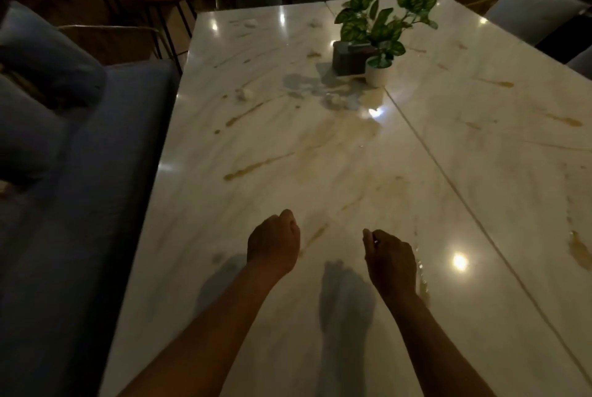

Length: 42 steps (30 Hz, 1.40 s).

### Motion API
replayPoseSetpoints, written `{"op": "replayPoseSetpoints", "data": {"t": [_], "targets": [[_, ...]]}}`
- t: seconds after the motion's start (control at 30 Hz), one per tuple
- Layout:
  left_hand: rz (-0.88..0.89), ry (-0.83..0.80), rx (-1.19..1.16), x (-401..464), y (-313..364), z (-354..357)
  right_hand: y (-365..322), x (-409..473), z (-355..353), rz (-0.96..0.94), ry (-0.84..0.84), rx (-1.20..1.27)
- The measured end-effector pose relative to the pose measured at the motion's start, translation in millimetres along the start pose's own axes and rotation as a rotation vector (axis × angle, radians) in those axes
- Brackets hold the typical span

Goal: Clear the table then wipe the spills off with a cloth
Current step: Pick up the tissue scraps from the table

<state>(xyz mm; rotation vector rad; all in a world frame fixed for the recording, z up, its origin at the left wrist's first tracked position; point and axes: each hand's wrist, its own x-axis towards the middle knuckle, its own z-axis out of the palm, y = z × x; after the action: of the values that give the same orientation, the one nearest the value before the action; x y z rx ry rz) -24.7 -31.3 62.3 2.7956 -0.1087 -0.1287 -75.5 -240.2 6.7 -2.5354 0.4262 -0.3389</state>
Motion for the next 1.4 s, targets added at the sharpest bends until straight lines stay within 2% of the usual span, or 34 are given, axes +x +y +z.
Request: {"op": "replayPoseSetpoints", "data": {"t": [0.27,0.37,0.47,0.67,0.87,1.13,1.2,1.23,1.33,1.4], "targets": [[0.08,-0.1,-0.01,-59,-131,-57,-137,-105,35,0.12,-0.026,-0.184],[0.142,-0.049,0.052,-69,-148,-70,-159,-116,35,0.079,-0.014,-0.227],[0.151,0.011,0.084,-74,-160,-78,-167,-116,43,-0.017,0.035,-0.148],[0.125,-0.034,0.056,-77,-178,-89,-185,-116,61,-0.172,0.018,-0.103],[0.231,-0.071,0.081,-43,-199,-93,-203,-106,82,-0.152,0.023,-0.078],[0.427,-0.155,0.029,63,-216,-93,-246,-64,108,0.022,0.093,-0.113],[0.464,-0.153,-0.054,77,-212,-94,-265,-47,115,0.105,0.118,-0.013],[0.485,-0.137,-0.105,81,-210,-95,-277,-36,116,0.214,0.116,0.098],[0.61,-0.098,-0.249,82,-203,-103,-303,-13,117,0.631,0.059,0.72],[0.675,-0.12,-0.315,82,-200,-111,-314,-3,115,0.734,0.035,0.985]]}}
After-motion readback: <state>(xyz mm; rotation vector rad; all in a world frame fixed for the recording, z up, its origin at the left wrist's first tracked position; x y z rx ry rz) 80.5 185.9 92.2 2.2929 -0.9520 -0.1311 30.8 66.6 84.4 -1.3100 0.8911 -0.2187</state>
